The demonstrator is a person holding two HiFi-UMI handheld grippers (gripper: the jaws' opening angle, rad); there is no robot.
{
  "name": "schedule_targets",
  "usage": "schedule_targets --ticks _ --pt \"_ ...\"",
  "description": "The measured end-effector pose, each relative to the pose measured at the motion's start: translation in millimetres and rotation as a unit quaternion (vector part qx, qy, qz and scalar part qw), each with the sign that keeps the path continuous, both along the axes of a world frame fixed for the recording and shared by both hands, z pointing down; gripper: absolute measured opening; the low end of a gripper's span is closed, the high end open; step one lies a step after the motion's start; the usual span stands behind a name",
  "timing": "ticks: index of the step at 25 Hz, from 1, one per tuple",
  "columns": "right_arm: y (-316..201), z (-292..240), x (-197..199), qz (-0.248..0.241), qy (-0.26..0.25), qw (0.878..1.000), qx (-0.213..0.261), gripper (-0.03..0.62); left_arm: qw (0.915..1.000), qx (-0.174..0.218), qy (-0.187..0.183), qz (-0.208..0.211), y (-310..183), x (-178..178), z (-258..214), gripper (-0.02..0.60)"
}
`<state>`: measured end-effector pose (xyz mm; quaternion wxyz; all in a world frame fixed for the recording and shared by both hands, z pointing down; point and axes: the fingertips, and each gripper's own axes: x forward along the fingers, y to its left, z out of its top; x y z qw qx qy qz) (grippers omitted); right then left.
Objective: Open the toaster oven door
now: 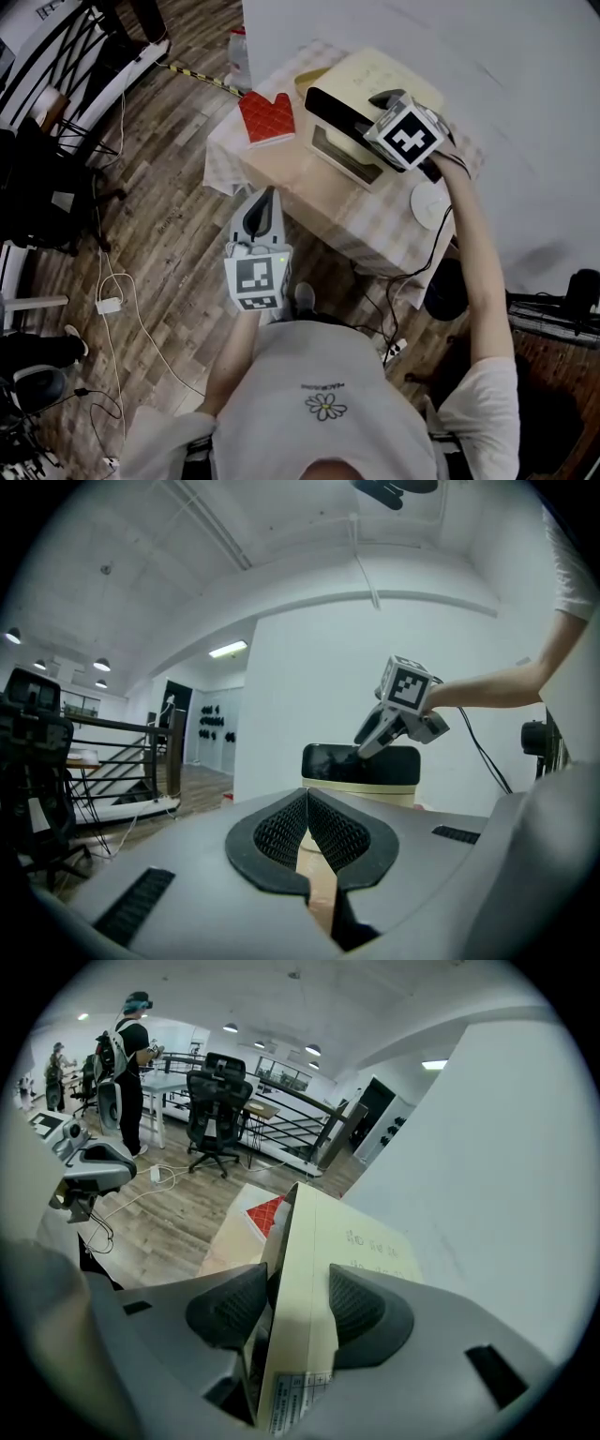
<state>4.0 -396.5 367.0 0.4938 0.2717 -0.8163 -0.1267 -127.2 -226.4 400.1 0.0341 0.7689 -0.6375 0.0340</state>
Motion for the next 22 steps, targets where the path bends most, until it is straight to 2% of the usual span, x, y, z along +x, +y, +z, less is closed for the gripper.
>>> schedule_targets --ticks 3,7,12,15,17,18,20,22 --pt "-3 2 -1 -0.003 -0.001 1.000 -0.003 0.204 0.9998 -0.003 0.017 0.006 -10 5 3 0.017" --pt "-2 3 2 0.000 0.001 1.000 -0.013 0.204 0.9965 -0.015 0.074 0.035 -27 22 6 0.018" --pt "-2 1 -1 0.001 -0.001 1.000 -0.016 0.204 0.9895 -0.020 0.121 0.077 -53 40 -1 0.023" --pt "-1 1 -2 0.001 -0.002 1.000 -0.018 0.204 0.9804 -0.033 0.163 0.105 -68 54 -3 0.080" --pt "-1 1 -1 0.001 -0.003 1.000 -0.019 0.204 0.9692 -0.047 0.211 0.118 -78 60 -2 0.098" --pt "-1 1 -1 0.001 -0.004 1.000 -0.019 0.204 0.9608 -0.056 0.243 0.122 -83 62 0 0.107" --pt "-1 2 0 0.002 -0.007 1.000 -0.020 0.206 0.9378 -0.076 0.313 0.128 -93 65 6 0.130" --pt "-1 2 0 0.002 -0.010 1.000 -0.021 0.206 0.9108 -0.095 0.381 0.129 -103 66 14 0.152"
